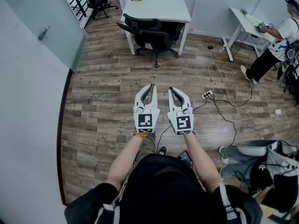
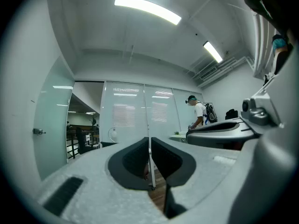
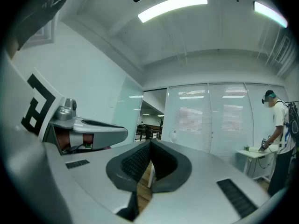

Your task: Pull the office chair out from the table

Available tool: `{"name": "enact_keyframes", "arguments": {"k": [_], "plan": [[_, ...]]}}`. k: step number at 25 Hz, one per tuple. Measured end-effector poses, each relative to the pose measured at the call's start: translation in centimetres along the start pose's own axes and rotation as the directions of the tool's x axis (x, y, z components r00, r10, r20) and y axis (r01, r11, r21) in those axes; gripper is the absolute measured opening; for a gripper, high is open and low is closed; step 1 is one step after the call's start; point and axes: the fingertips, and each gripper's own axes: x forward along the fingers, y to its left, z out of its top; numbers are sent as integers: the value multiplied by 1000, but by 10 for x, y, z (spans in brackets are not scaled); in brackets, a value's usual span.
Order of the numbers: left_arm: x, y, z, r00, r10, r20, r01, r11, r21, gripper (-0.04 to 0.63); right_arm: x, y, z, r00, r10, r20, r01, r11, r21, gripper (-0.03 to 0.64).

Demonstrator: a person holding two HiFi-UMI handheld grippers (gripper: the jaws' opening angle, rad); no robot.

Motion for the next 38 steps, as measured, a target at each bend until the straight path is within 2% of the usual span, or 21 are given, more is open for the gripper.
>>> {"name": "enact_keyframes", "arguments": {"k": [5, 16, 28, 38], "plan": [[26, 9, 2, 1000, 1, 2, -1, 1000, 8, 31, 22, -13, -3, 999, 36, 13, -36, 999, 41, 6], [73, 41, -8, 1000, 1, 1, -1, 1000, 4, 31, 77, -22, -12, 999, 52, -14, -53, 999, -14, 6], [133, 108, -11, 1000, 25, 1, -25, 1000, -6, 31, 164, -32, -8, 997, 72, -39, -74, 996, -44, 6], [182, 157, -25, 1000, 5, -20, -6, 1000, -16, 31, 232, -44, -12, 997, 46, -65, -50, 997, -56, 6]]}}
